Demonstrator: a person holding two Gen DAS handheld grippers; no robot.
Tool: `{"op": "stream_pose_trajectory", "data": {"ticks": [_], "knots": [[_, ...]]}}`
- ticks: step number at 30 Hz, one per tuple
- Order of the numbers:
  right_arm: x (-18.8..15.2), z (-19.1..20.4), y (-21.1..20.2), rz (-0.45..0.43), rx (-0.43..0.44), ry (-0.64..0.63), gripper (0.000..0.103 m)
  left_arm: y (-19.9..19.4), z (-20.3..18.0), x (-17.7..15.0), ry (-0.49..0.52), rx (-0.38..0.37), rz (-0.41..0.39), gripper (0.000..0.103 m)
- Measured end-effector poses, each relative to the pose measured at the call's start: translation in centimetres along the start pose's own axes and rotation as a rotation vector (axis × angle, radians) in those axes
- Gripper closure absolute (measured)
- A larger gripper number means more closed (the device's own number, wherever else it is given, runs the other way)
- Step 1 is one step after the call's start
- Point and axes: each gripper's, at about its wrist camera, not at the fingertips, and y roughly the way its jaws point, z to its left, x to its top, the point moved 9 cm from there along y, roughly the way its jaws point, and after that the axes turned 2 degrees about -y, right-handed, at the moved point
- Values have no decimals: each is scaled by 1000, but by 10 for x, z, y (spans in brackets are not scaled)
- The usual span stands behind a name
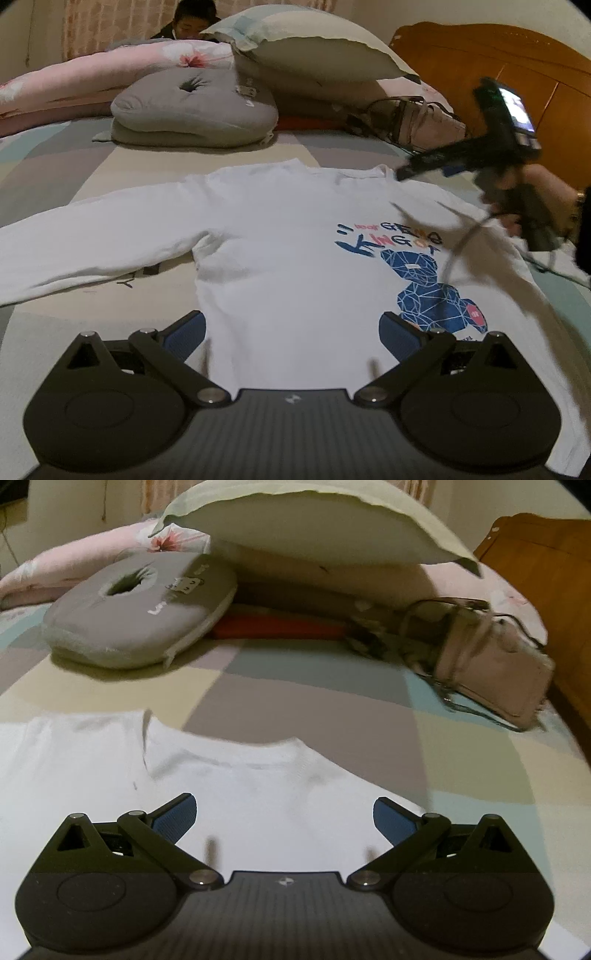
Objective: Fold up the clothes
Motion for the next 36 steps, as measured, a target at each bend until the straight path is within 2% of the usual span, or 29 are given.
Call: {"op": "stream_pose_trajectory", "data": {"ticks": [5,9,17,21,25,28,32,36], "knots": [[-39,-8,-40,29,11,-37,0,-5,-9,0,7,-26,-8,3],[-80,14,-72,24,72,-44,0,-5,-15,-1,19,-35,-8,3],[-140,57,-96,12,81,-109,0,-1,-22,-5,48,-24,5,3],[-170,52,-110,-3,57,-46,0,-3,-19,-4,39,-23,0,3],[-201,41,-129,28,74,79,0,-3,-16,-4,21,-18,7,3],[-219,41,-146,54,66,96,0,-2,-16,-5,17,-21,15,3],[-231,56,-169,82,104,77,0,-1,-17,-7,29,-10,23,3],[-249,74,-184,119,139,-21,0,2,-19,-9,47,11,32,3]]}}
